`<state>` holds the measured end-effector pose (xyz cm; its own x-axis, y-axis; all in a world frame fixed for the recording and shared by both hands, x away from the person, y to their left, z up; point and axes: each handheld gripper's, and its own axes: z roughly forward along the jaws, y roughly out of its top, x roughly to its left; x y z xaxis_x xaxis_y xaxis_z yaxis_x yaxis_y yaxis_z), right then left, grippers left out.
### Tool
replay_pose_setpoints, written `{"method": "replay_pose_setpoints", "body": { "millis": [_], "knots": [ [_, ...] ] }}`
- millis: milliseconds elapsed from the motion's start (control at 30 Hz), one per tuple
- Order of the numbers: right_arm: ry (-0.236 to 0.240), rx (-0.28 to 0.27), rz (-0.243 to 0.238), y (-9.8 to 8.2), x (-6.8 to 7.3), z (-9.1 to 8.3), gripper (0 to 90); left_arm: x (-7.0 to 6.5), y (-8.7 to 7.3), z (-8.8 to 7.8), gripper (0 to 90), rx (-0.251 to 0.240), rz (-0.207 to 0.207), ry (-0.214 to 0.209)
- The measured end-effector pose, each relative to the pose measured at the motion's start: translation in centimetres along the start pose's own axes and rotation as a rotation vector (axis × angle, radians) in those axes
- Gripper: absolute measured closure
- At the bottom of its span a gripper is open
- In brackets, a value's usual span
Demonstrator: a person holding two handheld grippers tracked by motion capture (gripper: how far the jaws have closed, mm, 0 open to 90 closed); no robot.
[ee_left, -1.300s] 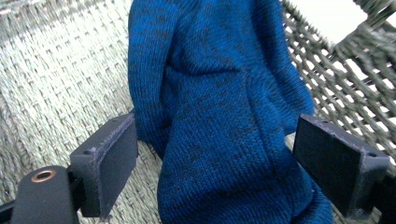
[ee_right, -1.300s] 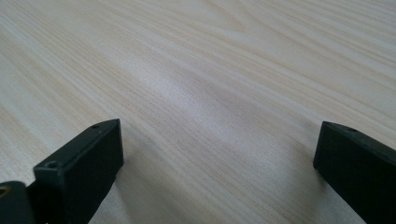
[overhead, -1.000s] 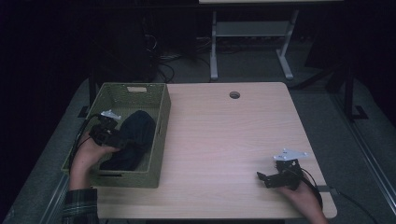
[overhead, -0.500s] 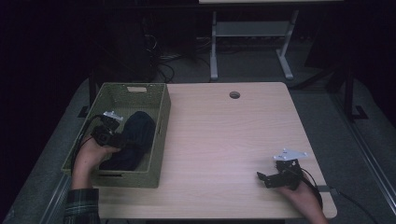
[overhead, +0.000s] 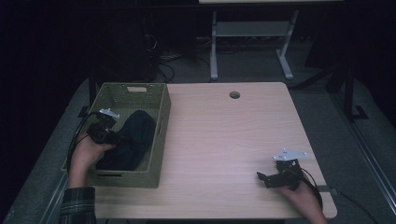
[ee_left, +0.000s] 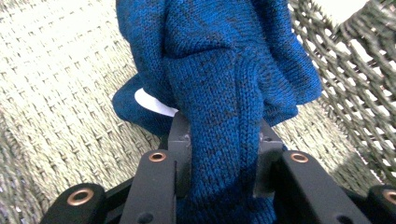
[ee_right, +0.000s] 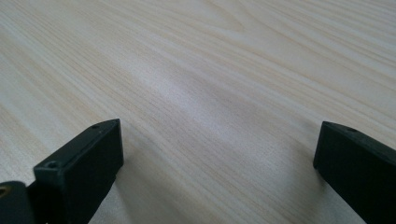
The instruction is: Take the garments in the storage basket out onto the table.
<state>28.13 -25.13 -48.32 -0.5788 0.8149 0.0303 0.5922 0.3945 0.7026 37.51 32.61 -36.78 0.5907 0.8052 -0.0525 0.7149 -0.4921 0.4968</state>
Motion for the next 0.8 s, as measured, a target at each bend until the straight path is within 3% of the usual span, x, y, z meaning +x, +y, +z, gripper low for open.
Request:
{"method": "replay_pose_setpoints", "body": {
  "millis": [367, 800],
  "knots": [
    [0.0, 0.0, 0.001, 0.0, 0.0, 0.0, 1.2, 0.0, 1.1, -2.2, 70.7, -0.007, 0.016, 0.007],
    [0.002, 0.0, 0.007, -0.1, 0.1, 0.0, 1.2, -0.3, 2.7, -5.5, 72.6, -0.052, 0.045, 0.016]
  ]
}}
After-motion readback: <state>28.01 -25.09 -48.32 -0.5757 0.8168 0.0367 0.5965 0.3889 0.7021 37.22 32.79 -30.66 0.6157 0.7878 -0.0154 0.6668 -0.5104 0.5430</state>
